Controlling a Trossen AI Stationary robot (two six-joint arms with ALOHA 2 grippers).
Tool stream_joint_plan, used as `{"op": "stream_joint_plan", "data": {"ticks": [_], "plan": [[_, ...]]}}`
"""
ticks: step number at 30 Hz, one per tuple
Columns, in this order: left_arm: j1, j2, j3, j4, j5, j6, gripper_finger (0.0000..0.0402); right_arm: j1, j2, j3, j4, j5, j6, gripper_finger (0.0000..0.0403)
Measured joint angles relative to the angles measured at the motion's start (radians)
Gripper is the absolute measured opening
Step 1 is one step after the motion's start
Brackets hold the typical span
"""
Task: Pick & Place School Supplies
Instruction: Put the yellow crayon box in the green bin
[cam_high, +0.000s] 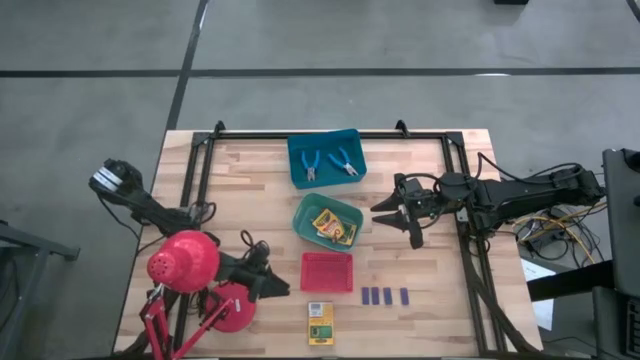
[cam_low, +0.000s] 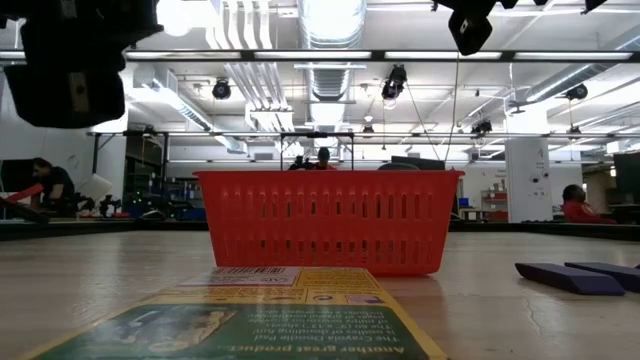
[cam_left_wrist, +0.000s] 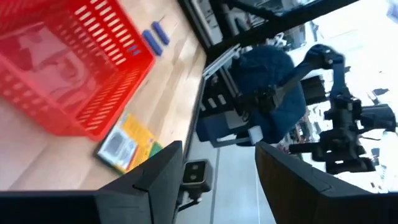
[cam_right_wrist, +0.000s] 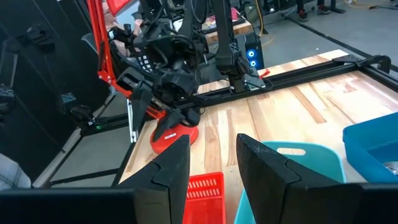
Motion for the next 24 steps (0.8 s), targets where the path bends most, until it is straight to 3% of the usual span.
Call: {"op": "stream_joint_plan", "data": {"ticks": [24], "plan": [[0.000,-0.011,0.002,-0.002,-0.004,0.069,0.0208,0.000,0.000,0.000,0.000,0.000,0.000,0.0125]]}}
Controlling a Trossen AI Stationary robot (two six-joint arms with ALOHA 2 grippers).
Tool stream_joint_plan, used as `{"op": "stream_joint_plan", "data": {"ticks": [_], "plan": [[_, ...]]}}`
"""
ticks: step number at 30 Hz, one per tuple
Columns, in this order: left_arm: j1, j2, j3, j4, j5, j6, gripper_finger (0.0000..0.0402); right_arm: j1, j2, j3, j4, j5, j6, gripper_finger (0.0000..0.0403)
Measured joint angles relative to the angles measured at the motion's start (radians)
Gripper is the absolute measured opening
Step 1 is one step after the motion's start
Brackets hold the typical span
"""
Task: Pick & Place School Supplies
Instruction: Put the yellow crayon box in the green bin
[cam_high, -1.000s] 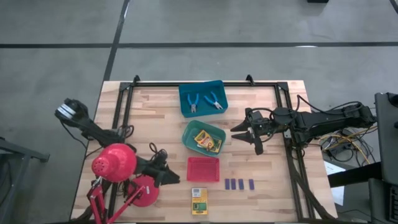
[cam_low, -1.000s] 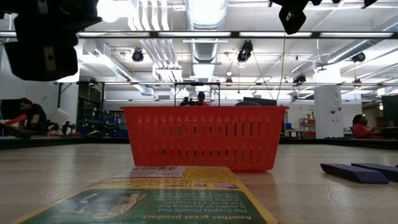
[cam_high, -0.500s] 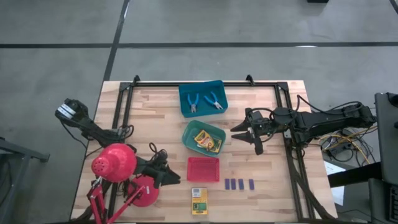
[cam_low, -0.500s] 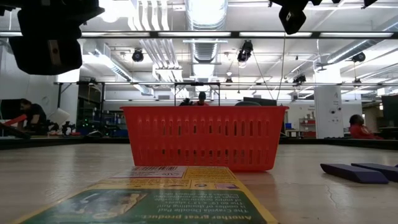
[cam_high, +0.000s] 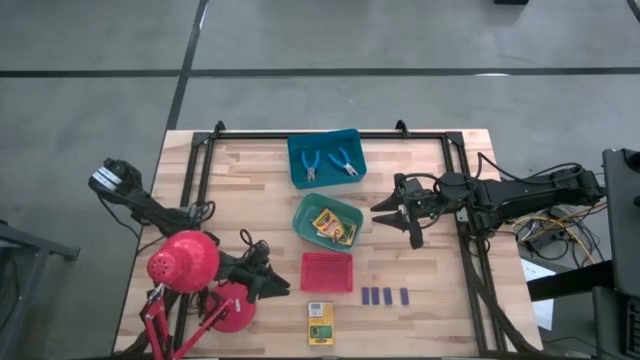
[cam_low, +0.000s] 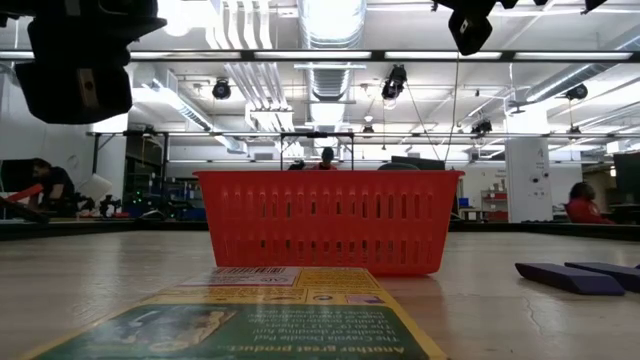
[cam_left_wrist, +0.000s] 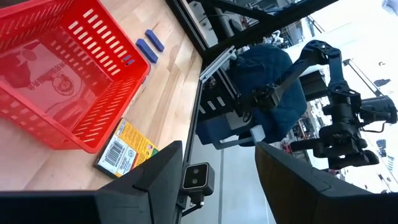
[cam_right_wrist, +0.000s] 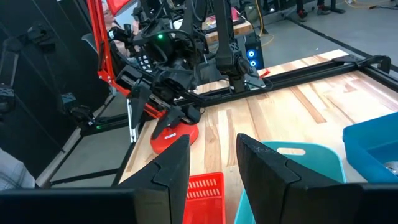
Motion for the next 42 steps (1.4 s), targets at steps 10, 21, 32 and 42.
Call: {"op": "stream_joint_plan", "data": {"ticks": [10,21,32,42], "plan": [[0.000,0.000,-0.008,0.001,0.000,-0.004,0.0208,0.000,0.000,0.000,0.000,0.000,0.000,0.0125],[0.001,0.000,-0.008,0.001,0.002,-0.002,0.0208,0.000,0.000,0.000,0.000,0.000,0.000,0.0125],[0.003,0.080,0.083,-0.010,0.050,0.078,0.0208,0.000,0.000,0.000,0.000,0.000,0.000,0.0125],[0.003,0.220,0.167,-0.044,0.124,0.132,0.0208,0.000,0.000,0.000,0.000,0.000,0.000,0.0125]]}}
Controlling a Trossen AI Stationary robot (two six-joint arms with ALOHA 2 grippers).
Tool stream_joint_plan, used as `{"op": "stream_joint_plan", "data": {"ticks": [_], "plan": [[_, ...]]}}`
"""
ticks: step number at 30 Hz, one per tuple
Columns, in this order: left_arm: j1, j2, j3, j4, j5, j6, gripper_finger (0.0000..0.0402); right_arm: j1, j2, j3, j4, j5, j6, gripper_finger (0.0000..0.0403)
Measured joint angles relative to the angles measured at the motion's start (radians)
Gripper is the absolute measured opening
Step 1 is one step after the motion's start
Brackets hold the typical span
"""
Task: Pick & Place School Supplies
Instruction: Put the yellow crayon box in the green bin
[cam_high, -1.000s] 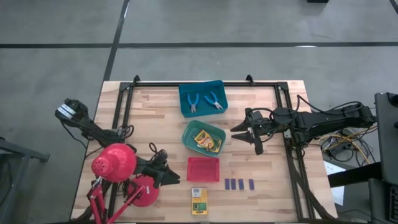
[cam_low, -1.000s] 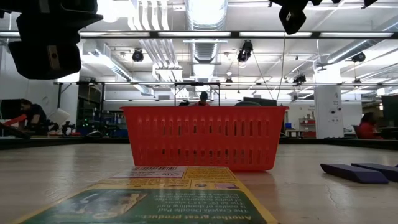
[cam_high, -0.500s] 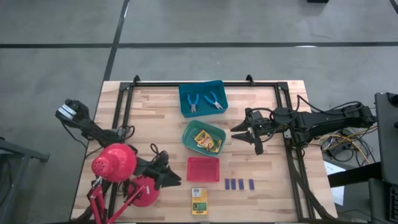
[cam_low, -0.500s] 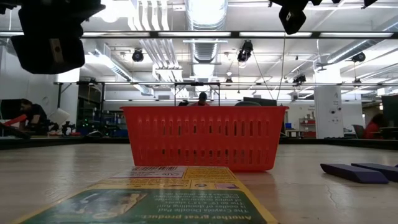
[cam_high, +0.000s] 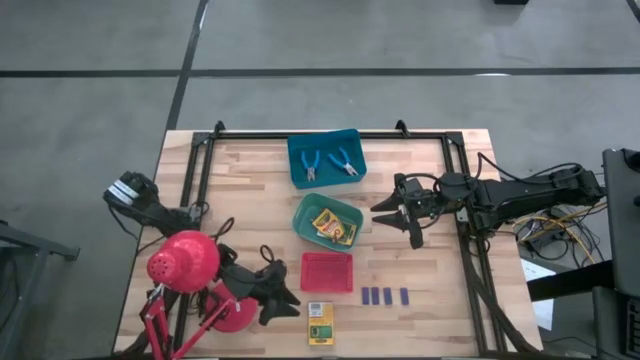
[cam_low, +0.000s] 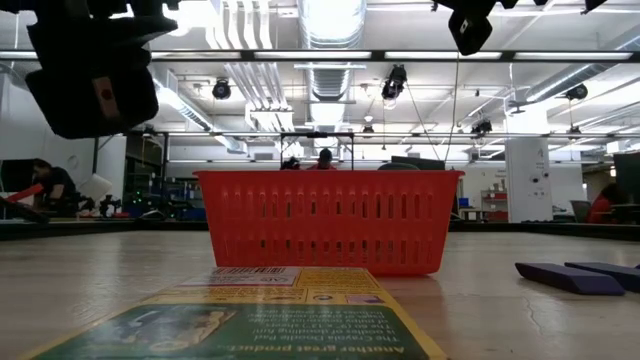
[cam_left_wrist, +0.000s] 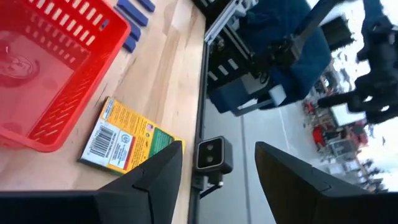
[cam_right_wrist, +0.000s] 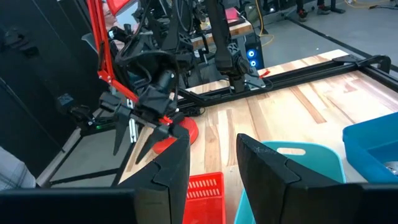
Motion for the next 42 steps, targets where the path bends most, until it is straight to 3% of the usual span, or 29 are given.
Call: {"op": "stream_joint_plan", "data": {"ticks": [14,32,42], "plan": [[0.000,0.073,0.069,0.021,0.029,0.209,0.0207,0.000,0.000,0.000,0.000,0.000,0.000,0.0125],[0.000,0.166,0.111,0.022,0.092,0.161,0.0207,0.000,0.000,0.000,0.000,0.000,0.001,0.0125],[0.002,0.169,0.152,0.002,0.091,0.244,0.0207,0.000,0.000,0.000,0.000,0.000,0.000,0.0125]]}}
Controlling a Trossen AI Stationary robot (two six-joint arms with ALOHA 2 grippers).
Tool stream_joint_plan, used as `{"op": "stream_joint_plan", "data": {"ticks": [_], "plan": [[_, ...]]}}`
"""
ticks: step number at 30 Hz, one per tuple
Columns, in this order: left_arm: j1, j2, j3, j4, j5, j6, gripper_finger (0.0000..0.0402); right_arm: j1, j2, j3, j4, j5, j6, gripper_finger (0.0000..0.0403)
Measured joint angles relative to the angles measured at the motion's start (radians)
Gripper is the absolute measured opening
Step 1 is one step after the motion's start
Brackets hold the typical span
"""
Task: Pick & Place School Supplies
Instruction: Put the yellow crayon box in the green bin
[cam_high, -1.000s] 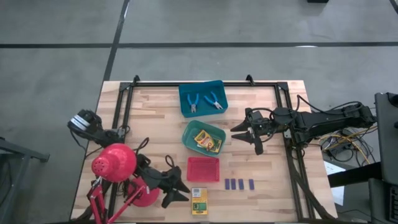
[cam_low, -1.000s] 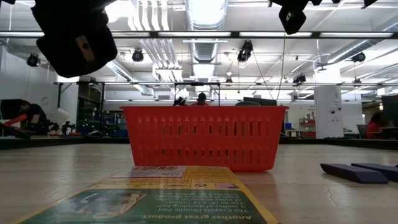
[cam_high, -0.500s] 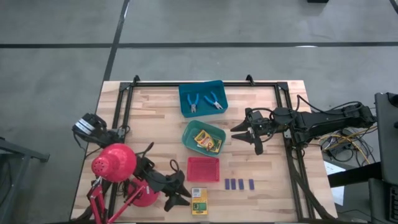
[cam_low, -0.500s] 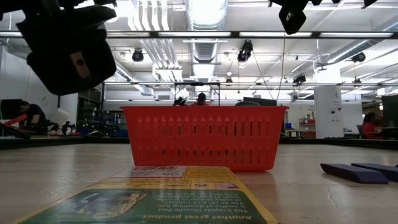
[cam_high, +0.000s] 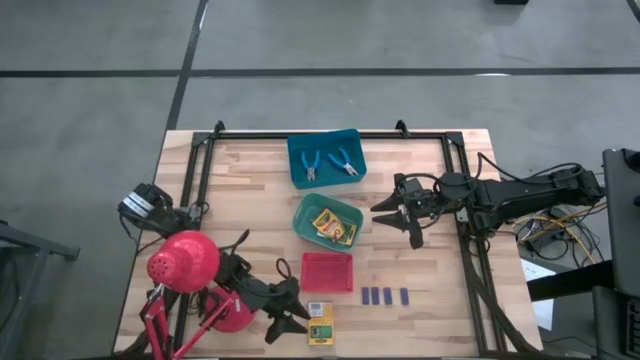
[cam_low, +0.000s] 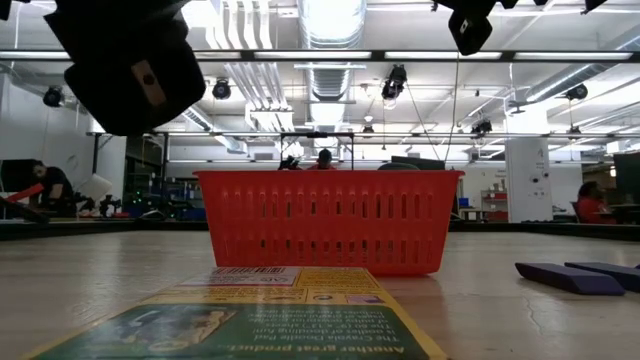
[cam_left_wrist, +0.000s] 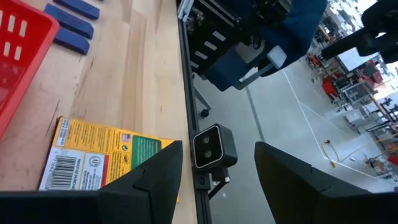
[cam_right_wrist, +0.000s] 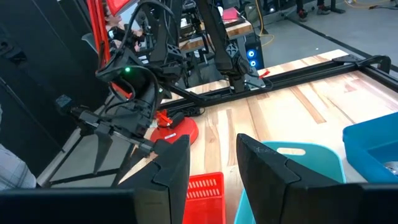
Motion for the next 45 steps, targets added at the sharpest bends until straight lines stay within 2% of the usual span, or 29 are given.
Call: {"op": "stream_joint_plan", "data": {"ticks": [11,26,29,37,40,45], "plan": [[0.005,0.067,0.027,-0.011,0.026,-0.049,0.0207,0.000,0.000,0.000,0.000,0.000,0.001,0.0125],[0.006,0.134,0.059,0.003,0.030,0.023,0.0206,0.000,0.000,0.000,0.000,0.000,0.001,0.0125],[0.006,0.142,0.054,0.002,0.030,0.072,0.0206,0.000,0.000,0.000,0.000,0.000,0.000,0.0125],[0.005,0.151,0.050,-0.018,-0.005,0.364,0.0206,0.000,0.000,0.000,0.000,0.000,0.001,0.0125],[0.013,0.151,0.050,-0.044,-0.041,0.355,0.0206,0.000,0.000,0.000,0.000,0.000,0.000,0.0125],[0.037,0.151,0.049,-0.104,-0.045,0.306,0.0206,0.000,0.000,0.000,0.000,0.000,0.000,0.0125]]}}
